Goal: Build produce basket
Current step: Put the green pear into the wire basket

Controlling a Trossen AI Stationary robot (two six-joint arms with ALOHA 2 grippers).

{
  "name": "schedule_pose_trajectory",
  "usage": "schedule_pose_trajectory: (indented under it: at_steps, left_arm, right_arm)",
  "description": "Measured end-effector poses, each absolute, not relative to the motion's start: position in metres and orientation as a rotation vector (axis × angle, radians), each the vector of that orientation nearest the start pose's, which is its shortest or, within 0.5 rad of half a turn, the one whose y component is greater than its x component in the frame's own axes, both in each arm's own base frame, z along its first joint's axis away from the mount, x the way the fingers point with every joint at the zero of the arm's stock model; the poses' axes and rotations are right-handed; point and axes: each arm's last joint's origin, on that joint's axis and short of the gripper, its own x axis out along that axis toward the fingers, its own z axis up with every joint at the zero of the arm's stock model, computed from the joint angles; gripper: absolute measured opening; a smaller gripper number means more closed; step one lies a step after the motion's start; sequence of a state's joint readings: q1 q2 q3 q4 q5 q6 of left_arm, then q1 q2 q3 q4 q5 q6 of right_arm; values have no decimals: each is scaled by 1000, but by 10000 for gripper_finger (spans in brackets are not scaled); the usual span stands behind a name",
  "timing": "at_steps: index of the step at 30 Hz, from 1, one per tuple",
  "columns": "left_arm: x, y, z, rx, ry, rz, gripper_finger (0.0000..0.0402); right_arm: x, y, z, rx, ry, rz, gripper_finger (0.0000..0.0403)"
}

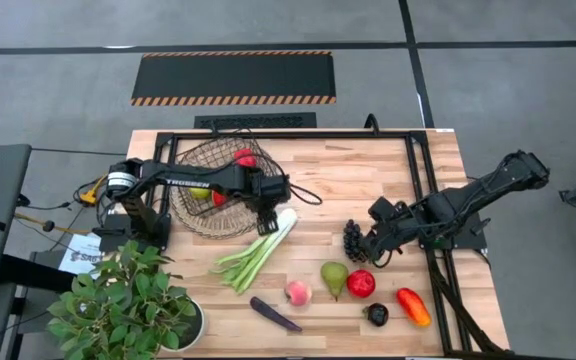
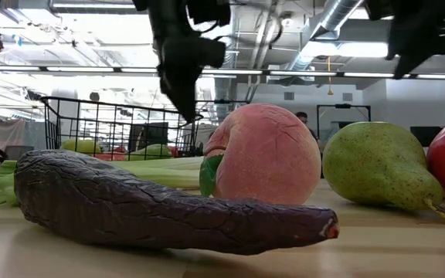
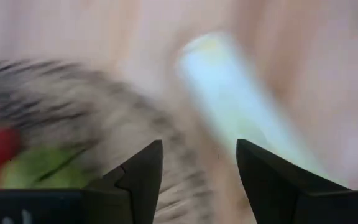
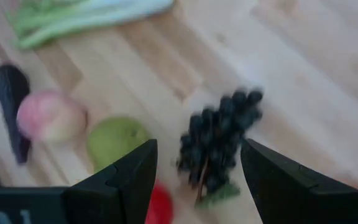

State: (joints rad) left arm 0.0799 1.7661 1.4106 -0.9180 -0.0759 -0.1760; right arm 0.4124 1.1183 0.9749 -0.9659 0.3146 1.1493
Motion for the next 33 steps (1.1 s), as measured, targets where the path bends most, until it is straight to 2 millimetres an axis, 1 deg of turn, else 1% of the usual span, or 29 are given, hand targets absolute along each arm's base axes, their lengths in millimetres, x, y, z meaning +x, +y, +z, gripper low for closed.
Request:
schedule_pose_trajectory:
  at_steps: [4,7,9,11,15,16,18,21,24,26,27,30,33]
  left_arm:
    - [362,14,250,-248,1124,116,190]
    - [371,-2,259,-290,1034,22,205]
    - [376,-17,262,-276,974,-35,227]
    - [380,-31,264,-236,922,-72,258]
    - [390,-54,262,-134,833,-72,319]
    - [392,-59,259,-113,824,-78,329]
    - [402,-68,255,-95,750,-102,341]
    - [418,-83,247,-91,629,-175,345]
    - [432,-96,234,-55,543,-228,345]
    - [439,-101,224,-43,507,-238,345]
    - [441,-101,217,-42,518,-230,345]
    - [452,-105,194,-87,511,-212,346]
    - [463,-114,170,-103,503,-193,346]
  right_arm:
    - [177,82,278,722,983,-500,255]
    - [170,92,277,745,1003,-502,255]
    - [165,99,277,747,1011,-493,255]
    - [160,105,277,743,1009,-482,255]
    - [154,115,277,760,974,-484,255]
    - [152,116,277,768,967,-485,255]
    - [150,120,278,787,955,-491,255]
    - [146,124,278,819,953,-492,255]
    - [143,128,278,824,959,-480,255]
    - [140,131,278,815,966,-464,255]
    - [139,132,278,809,970,-455,255]
    - [135,136,278,769,985,-418,255]
    - [132,138,277,747,994,-397,255]
